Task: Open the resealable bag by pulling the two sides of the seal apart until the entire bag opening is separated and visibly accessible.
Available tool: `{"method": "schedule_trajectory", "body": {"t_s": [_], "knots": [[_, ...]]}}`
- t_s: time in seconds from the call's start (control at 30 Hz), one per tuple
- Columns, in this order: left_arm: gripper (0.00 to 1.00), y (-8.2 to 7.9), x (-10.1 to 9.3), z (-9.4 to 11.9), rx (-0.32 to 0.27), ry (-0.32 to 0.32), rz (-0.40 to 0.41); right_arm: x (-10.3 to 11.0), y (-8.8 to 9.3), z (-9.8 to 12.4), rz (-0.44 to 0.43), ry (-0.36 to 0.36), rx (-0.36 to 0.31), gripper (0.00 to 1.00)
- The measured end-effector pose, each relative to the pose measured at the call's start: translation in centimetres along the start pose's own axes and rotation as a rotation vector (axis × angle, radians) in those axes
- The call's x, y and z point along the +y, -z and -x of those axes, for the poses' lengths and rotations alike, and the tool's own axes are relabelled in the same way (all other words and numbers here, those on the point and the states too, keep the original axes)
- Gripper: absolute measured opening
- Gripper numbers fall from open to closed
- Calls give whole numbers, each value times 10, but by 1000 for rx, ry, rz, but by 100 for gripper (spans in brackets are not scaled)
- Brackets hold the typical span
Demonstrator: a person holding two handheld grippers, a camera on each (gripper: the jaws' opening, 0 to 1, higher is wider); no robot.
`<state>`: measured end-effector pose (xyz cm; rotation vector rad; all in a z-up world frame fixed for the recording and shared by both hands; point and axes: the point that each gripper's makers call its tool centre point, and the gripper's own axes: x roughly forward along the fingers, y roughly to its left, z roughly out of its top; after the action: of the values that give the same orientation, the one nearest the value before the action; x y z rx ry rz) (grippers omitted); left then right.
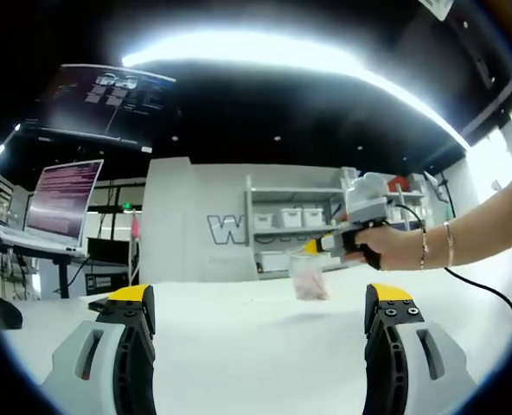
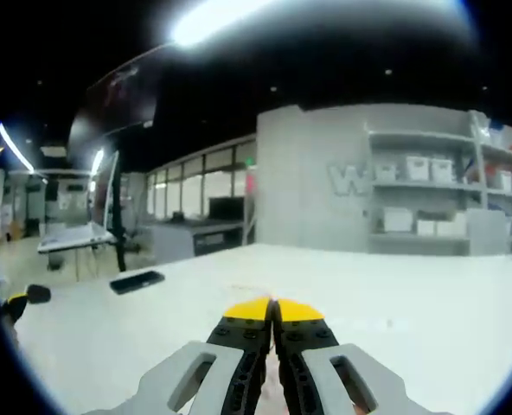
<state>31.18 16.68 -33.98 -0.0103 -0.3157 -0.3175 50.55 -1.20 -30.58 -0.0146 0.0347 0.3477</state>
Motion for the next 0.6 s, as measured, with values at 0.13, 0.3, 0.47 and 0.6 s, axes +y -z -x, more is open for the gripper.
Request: {"method": "schedule_trajectory", "body": {"t_s": [0.13,0.3,0.47,0.6], "knots": [[100,0,0,0,0,0,-9,-1,1,-5,10,6,4,0],[100,0,0,0,0,-1,-17,-4,1,-15,36,13,12,0],[99,1,-1,0,2,0,-20,-9,5,-23,30,21,20,0],[99,1,-1,0,4,2,-24,-12,9,-29,27,28,31,0]]}}
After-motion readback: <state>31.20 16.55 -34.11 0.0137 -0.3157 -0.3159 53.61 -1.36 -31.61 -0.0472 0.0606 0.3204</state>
